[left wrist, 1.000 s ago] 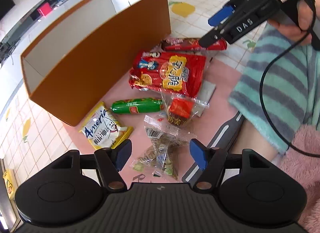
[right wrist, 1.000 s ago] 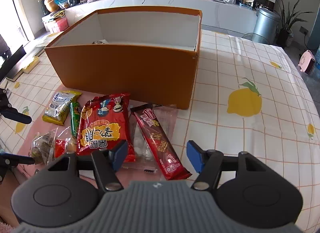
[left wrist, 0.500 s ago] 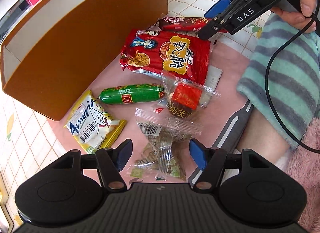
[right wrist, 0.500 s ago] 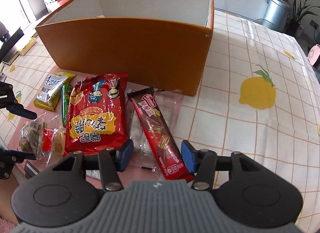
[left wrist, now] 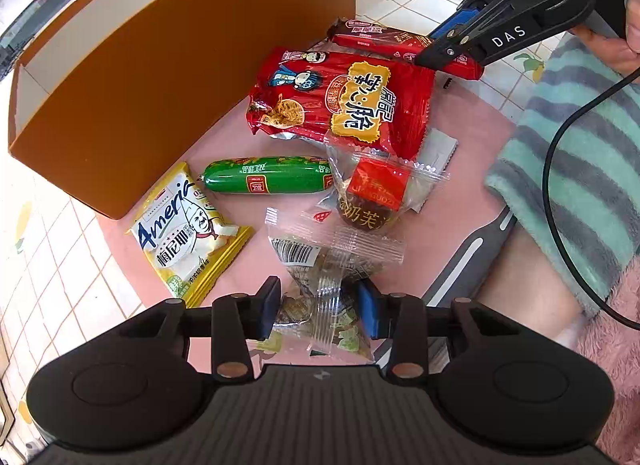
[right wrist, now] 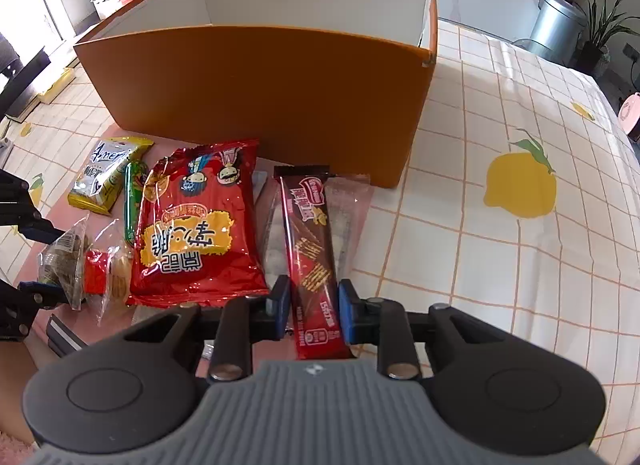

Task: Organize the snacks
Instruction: 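Grasp the clear nut packet with the left tool while the right tool grasps the chocolate wafer bar, then carry the clear packet and wafer bar over the orange box and lower them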

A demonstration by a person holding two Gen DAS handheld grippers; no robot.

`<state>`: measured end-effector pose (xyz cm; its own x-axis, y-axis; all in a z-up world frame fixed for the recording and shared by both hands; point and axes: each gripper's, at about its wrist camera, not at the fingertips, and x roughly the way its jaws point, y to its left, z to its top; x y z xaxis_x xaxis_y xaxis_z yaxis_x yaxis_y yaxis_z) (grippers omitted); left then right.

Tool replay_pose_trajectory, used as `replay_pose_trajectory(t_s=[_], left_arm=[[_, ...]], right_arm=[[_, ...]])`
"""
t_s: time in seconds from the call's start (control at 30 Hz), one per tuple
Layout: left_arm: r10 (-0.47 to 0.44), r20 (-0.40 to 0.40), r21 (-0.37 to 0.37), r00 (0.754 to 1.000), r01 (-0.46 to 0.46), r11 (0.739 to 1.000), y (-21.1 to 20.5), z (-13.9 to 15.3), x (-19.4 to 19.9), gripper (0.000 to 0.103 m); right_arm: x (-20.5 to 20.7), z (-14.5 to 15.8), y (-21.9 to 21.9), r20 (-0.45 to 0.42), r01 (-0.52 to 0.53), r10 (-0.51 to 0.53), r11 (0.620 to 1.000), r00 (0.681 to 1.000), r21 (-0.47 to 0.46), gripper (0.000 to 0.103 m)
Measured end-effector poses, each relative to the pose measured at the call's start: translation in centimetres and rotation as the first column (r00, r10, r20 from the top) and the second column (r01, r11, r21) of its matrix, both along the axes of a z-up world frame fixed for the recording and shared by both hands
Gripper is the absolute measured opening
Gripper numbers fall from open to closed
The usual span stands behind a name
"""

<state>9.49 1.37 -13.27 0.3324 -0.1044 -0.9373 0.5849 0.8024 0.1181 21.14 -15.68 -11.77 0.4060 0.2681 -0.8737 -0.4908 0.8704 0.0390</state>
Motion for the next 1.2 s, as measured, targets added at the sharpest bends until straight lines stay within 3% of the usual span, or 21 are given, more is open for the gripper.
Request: replay_pose_trajectory(t_s=[0.33, 0.53, 0.93, 1.2], left_arm=[[0.086, 0.038, -0.017, 0.996, -0.085, 0.996, 0.0, 2.0, -0.8, 0.044], [0.153, 0.068, -0.039, 0.986, -0.150, 0.988, 0.4, 4.7, -1.6, 0.044], [0.195, 0.152, -0.140, 0.969, -0.174, 0.975, -0.4, 10.8, -2.4, 0.044], [0.277, 0.236, -0.223, 0.931, -0.226, 0.948, -0.3, 14.7, -1.2, 0.044]], right_arm=[[-1.0, 0.8, 0.0, 0.027, -0.002, 0.002, 1.000, 1.000, -0.001, 0.021], [-2.5, 2.1, -0.3, 0.035, 0.008, -0.008, 1.000, 0.999, 0.005, 0.021], [-6.6, 7.8, -1.0, 0.119, -0.022, 0.018, 0.999, 0.993, 0.034, 0.020], [-7.0, 12.3, -1.0, 0.201, -0.049, 0.038, 0.998, 0.979, 0.047, 0.020]])
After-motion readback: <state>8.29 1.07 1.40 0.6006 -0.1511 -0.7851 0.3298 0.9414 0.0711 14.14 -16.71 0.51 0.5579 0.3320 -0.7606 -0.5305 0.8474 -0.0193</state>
